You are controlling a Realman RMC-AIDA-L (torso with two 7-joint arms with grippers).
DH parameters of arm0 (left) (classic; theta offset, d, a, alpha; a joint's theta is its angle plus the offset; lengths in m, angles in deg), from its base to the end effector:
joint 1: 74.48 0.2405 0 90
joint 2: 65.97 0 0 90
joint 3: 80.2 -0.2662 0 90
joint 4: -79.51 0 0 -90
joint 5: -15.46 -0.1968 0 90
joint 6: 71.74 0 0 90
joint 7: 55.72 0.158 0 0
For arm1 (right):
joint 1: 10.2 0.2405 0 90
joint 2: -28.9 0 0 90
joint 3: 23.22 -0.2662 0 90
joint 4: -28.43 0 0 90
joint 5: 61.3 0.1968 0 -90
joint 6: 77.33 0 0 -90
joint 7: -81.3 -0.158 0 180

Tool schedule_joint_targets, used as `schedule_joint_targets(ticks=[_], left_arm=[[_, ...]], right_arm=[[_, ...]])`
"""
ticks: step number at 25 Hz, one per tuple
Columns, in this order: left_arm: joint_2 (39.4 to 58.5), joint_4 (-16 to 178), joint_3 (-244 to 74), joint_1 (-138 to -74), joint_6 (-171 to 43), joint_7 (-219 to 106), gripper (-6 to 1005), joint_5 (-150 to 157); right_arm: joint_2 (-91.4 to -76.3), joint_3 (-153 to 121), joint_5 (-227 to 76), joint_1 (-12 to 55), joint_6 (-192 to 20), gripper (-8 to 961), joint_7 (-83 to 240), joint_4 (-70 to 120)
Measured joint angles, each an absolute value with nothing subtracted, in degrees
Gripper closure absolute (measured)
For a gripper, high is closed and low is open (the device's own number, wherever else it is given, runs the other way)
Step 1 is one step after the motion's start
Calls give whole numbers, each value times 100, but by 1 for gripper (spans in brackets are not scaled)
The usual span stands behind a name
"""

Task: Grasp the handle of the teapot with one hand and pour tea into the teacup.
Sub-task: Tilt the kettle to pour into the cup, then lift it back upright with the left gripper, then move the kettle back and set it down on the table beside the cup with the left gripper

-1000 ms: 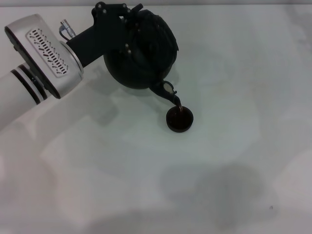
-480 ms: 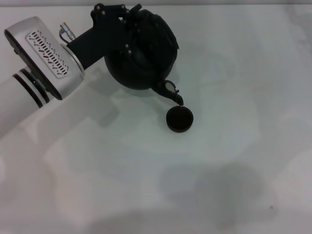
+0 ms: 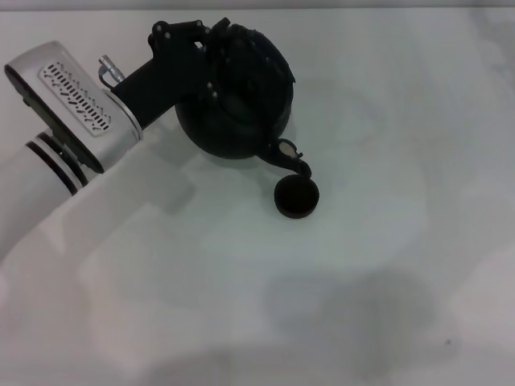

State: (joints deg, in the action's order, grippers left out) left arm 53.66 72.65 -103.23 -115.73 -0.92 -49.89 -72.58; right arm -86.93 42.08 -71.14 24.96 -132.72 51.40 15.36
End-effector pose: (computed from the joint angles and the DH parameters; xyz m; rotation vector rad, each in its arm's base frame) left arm -0.2215 0.3640 -0.0839 -2.1389 0.1742 -0.6267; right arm 0.2964 0.4309 0.0687 -1.4334 0.6481 0.9191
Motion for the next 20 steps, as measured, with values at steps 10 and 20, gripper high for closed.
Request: schedule_joint_targets(ticks=[10, 20], left_arm=[[5374, 6601, -9533, -11270, -17, -5060, 898, -6310], [5386, 5801, -8098, -10572, 136, -5029, 897, -6287]], right_arm=[[-8681, 4208, -7114, 2497, -13269, 107, 5142, 1533], [-8629, 4208, -7114, 2617, -13103, 107, 5176, 1515]])
